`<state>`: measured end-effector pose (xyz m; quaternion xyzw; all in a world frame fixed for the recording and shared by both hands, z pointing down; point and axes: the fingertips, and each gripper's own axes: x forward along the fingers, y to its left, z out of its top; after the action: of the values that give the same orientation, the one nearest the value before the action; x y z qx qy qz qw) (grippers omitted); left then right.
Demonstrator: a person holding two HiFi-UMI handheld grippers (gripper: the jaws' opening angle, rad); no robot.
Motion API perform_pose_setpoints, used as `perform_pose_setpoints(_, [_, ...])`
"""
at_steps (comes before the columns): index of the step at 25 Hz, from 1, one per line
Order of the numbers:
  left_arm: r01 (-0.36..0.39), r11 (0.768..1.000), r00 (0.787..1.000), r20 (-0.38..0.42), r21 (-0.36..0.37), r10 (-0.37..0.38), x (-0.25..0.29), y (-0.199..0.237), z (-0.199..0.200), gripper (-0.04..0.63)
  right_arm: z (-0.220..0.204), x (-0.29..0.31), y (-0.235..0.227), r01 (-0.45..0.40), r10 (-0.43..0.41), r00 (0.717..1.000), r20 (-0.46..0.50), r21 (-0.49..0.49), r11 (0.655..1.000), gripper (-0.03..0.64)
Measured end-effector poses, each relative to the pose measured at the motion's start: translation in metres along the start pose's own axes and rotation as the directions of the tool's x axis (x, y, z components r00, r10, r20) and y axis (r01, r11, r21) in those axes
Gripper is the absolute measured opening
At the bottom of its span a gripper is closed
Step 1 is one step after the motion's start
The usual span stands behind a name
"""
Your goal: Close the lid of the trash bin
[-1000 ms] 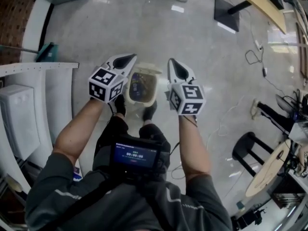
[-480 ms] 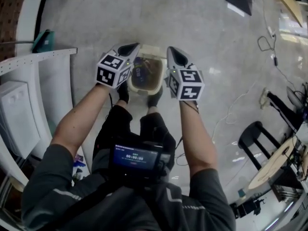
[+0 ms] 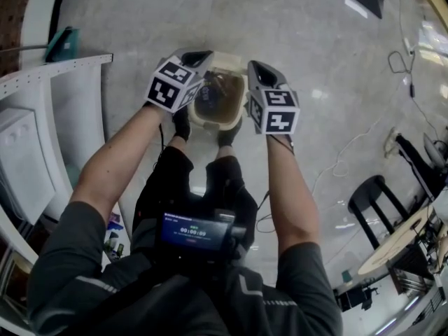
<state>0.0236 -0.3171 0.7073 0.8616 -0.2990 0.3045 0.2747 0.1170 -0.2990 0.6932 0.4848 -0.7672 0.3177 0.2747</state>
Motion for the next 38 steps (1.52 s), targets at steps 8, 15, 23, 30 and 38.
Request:
perform_pose_setpoints(8, [0.067,0.982,0.996,-0.067,0.177,-0.056,-0.003,-0.006,-0.005,-0.003,-0.006,0.0,0.003,-0.04,0.036,0.999,-0.036,-0.114,0.993,0.025])
perform_pose_setpoints(15, [0.13,0.93,0.984,-0.156,0.344,-0.081,-0.002,-0.015,-0.018,0.106,-0.012,-0.003,0.022,-0.128,0.107,0.99,-0.092,-0.262,0.956,0.15])
perform_pose_setpoints(23, [0.212,0.842,0.963,-0.255,0.496,-0.092,-0.001,-0.016,-0.028,0.192,-0.024,0.007,0.019,-0.141,0.094,0.985,-0.145,-0.359,0.923,0.229])
perform_pose_setpoints(30, [0.239,0.799,0.954,-0.285,0.552,-0.089,0.007,-0.016,-0.033,0.107,-0.033,0.014,0.014,-0.162,0.109,0.979,-0.171,-0.338,0.927,0.175])
perform_pose_setpoints(38, [0.289,0.755,0.939,-0.326,0.588,-0.106,-0.004,-0.033,-0.056,0.106,-0.055,-0.001,0.027,-0.181,0.108,0.97,-0.22,-0.348,0.92,0.173])
